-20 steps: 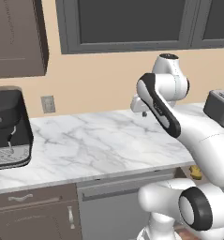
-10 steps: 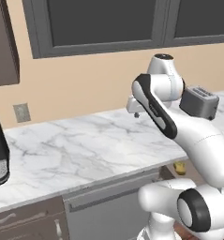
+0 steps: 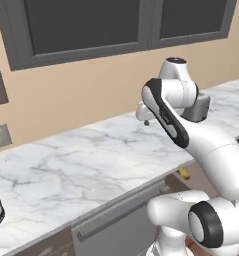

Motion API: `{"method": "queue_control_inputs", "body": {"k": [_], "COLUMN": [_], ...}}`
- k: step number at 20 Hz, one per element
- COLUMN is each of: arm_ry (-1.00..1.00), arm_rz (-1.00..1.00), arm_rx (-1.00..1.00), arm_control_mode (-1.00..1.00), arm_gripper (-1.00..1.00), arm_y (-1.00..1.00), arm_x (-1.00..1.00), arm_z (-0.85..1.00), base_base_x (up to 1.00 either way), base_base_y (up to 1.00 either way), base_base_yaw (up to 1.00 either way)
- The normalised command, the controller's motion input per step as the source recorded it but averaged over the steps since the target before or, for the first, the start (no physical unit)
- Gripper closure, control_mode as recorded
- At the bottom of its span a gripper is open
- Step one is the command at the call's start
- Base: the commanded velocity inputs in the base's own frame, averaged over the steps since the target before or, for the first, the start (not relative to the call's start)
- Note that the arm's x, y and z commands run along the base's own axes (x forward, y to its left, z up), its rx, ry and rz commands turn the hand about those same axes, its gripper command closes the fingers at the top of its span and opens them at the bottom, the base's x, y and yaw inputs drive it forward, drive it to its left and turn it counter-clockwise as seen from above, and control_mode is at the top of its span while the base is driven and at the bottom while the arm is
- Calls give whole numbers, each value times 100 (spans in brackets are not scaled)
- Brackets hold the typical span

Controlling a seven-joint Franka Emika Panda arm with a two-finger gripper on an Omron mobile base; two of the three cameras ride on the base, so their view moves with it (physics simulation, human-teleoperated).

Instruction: Restock the sink supplies by placing the sponge and soap dispenser on the counter and next to the sink. Make sure the soap dispenser is upright.

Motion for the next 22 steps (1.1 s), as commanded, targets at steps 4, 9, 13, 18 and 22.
{"method": "queue_control_inputs", "body": {"k": [4, 9, 13, 18, 22], "arm_ry": [0, 0, 0, 0, 0], "arm_rz": [0, 0, 0, 0, 0], "arm_rx": [0, 0, 0, 0, 0], "arm_control_mode": [100, 100, 100, 100, 100], "arm_gripper": [-100, -100, -100, -100, -100], "arm_y": [0, 0, 0, 0, 0], "arm_x": [0, 0, 0, 0, 0], "arm_z": [0, 0, 0, 0, 0], "base_base_x": [31, 42, 14, -20, -67], "base_base_y": [30, 24, 6, 0, 0], "base_base_yaw": [-29, -25, -16, -12, -12]}}
